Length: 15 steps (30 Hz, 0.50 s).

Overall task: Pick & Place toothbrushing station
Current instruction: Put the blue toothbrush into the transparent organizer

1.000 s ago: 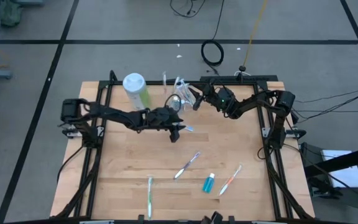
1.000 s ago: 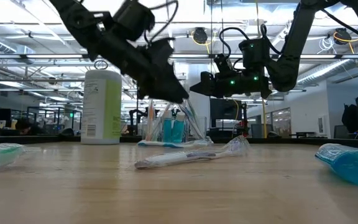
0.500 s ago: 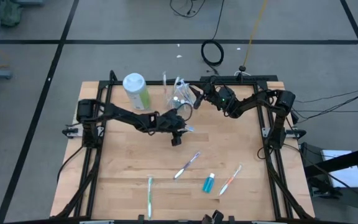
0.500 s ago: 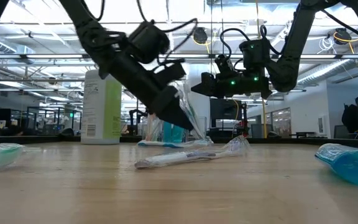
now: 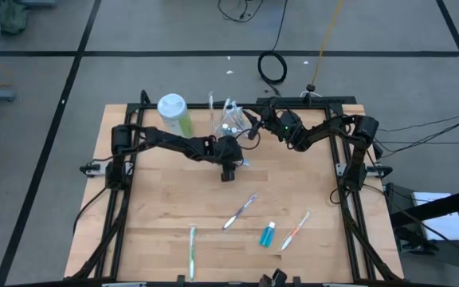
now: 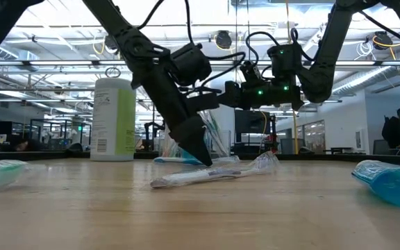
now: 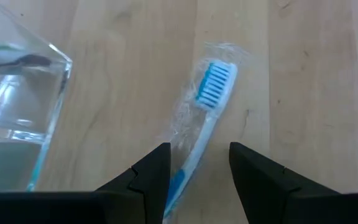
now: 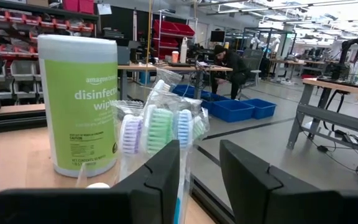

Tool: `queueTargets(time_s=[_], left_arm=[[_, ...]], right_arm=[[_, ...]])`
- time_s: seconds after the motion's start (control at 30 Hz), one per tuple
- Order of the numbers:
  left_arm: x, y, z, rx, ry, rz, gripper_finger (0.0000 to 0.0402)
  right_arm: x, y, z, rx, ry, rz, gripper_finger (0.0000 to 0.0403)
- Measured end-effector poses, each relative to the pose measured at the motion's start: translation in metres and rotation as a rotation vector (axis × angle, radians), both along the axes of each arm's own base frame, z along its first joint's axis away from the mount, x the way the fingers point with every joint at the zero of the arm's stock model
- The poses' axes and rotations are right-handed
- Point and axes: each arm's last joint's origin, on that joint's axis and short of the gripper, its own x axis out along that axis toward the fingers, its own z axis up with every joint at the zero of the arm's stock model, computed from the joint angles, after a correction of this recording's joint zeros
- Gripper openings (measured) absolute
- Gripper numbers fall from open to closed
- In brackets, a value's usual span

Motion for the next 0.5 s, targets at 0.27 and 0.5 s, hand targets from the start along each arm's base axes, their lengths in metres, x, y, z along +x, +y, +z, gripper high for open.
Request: queueTargets(time_s=[0.27,0.5], left_arm=[[-0.001,0.001,-0.001,-0.067,0.004,-0.026,0.0062],[-0.011,-0.003,0.020,-0.070,0.016,-0.003,0.0013]], right_arm=[[0.000,0.000,0.000,-0.022,0.014,-0.002,0.0109],[0.000,0.000,0.000,-0.018,0.016,-0.002,0.0109]])
